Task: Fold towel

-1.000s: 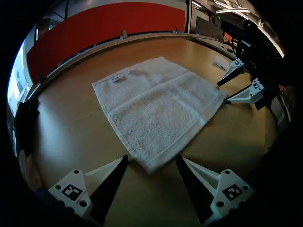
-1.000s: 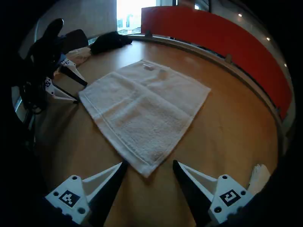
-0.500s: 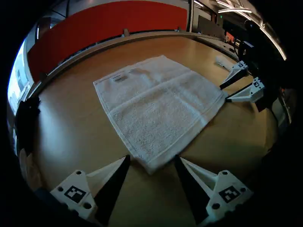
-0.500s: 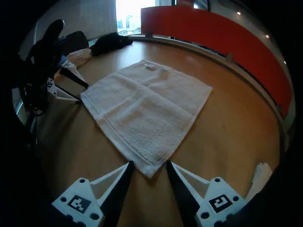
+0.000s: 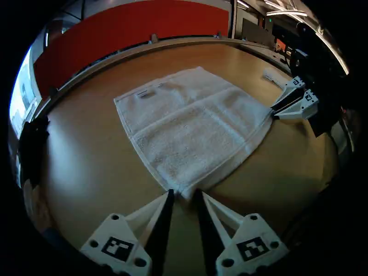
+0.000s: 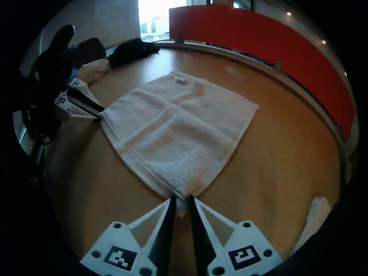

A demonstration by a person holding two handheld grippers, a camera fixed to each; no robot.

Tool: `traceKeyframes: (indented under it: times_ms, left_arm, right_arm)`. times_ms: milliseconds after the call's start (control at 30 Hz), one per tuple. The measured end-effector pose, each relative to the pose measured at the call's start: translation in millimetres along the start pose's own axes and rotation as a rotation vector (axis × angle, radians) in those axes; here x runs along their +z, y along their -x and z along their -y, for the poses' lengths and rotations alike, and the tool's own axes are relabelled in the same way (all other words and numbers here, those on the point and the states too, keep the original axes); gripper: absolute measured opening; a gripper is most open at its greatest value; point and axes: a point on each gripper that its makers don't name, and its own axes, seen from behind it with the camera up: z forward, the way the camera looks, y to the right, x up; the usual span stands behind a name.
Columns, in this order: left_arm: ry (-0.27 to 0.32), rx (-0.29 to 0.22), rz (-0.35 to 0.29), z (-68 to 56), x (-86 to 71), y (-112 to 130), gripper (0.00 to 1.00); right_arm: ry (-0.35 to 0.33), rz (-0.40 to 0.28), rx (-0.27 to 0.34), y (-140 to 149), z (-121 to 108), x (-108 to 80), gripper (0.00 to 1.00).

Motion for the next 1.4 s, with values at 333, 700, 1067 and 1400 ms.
traceKeyframes:
  times_ms: [333, 700, 1067, 1400]
  left_arm:
    - [-0.001, -0.059, 0.012, -1.4, 0.3, -3, 0.11]
    - [-0.004, -0.099, -0.024, -6.6, -18.8, -22, 0.11]
    - [-0.013, -0.165, -0.090, -2.6, -56.2, -56, 0.10]
    - [-0.003, -0.199, -0.126, -10.2, -89.4, -76, 0.10]
  right_arm:
    - [0.006, -0.022, 0.007, -9, 4, -2.8, 0.15]
    - [0.034, -0.068, 0.015, -32, -2, -24.9, 0.15]
    - [0.049, -0.125, 0.008, -65, 1, -59.9, 0.15]
    - [0.066, -0.152, 0.005, -82, 5, -88.5, 0.15]
